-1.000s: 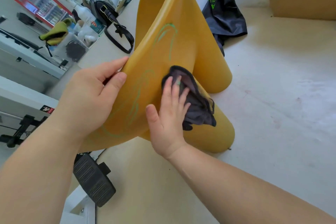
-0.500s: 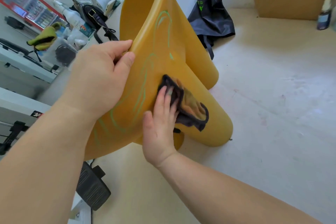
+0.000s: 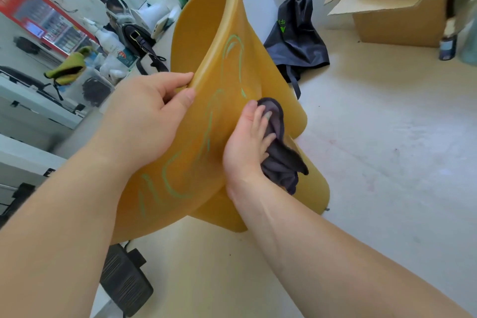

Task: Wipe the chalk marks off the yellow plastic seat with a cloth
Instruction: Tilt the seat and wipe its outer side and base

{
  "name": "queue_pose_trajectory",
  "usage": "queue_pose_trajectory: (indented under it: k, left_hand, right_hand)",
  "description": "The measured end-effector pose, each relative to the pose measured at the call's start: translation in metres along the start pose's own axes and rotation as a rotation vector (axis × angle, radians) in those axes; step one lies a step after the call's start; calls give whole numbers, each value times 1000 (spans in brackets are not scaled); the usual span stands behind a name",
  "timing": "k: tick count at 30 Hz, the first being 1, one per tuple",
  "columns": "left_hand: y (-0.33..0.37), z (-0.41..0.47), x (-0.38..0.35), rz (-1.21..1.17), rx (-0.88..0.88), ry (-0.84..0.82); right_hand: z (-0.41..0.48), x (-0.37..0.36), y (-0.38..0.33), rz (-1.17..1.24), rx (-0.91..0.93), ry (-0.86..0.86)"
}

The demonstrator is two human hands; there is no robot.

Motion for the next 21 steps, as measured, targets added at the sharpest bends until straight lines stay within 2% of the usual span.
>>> queue_pose_trajectory:
  k: [4, 9, 11, 13, 15, 16, 19, 21]
  left_hand:
    - [-2, 5, 5, -104, 38, -56]
    - [-1, 13, 8, -130, 60, -99]
    - [1, 15, 4, -142, 69, -83]
    - [3, 15, 0, -142, 65, -59]
    - [4, 13, -4, -136, 53, -47]
    - [4, 13, -5, -133, 47, -50]
    - [3, 13, -6, -131, 40, -56]
    - [2, 13, -6, -135, 48, -49]
  right_hand:
    - [0, 3, -25, 10, 309, -113]
    - [42, 48, -12, -312, 766, -221]
    - [58, 58, -8, -430, 952, -180]
    - [71, 65, -6, -558, 1042, -82]
    - [83, 72, -5, -610, 1021, -73]
    - [87, 76, -5, -610, 983, -126]
    - [96, 76, 1, -647, 772, -400]
    - [96, 69, 8, -605, 639, -522]
Point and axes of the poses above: each hand's wrist, its own z-axis towards the middle knuckle, its own x-axis out of the back of the hand, y = z × x, the point moved 2 cm from there along z, towards the middle knuckle, and after that the axes turned 15 degrees about z, right-handed, at the moved point
